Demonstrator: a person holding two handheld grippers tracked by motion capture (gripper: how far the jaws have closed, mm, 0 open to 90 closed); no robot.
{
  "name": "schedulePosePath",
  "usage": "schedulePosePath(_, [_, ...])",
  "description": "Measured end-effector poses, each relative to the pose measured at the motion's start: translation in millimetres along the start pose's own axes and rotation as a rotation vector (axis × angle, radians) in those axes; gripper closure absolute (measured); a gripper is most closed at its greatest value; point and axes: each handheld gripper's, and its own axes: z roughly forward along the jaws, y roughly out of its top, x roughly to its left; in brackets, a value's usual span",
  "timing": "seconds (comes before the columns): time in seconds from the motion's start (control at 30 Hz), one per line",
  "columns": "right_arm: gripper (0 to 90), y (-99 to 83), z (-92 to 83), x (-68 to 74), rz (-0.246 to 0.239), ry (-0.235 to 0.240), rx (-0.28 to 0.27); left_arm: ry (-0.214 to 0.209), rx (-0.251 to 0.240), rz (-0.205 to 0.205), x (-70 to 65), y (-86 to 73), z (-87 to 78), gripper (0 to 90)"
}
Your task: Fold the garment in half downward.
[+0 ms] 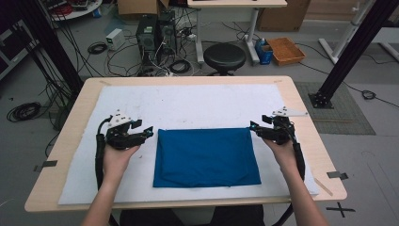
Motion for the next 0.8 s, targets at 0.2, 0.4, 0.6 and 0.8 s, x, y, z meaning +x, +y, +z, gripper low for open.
schedulePosePath(0.2, [26.3,-1.7,-12.6,-3.8,-0.008,0.006,-0.036,-0.052,-0.008,0.003,-0.7,1.4,-2.7,39.8])
schedulePosePath(0.4, [25.1,-3.8,-23.2,-11.2,-0.011,0.002,-0.063,-0.06,-0.108,-0.01,-6.4,4.5,-4.4,37.9])
schedulePosePath(0.6, [25.5,-4.1,-26.4,-13.5,-0.01,0.0,-0.08,-0.074,-0.102,-0.009,-9.4,7.4,-5.1,38.8])
schedulePosePath(0.8, [25.8,-4.9,-27.9,-12.9,-0.027,0.004,-0.088,-0.063,-0.092,-0.013,-8.6,8.2,-6.8,38.5])
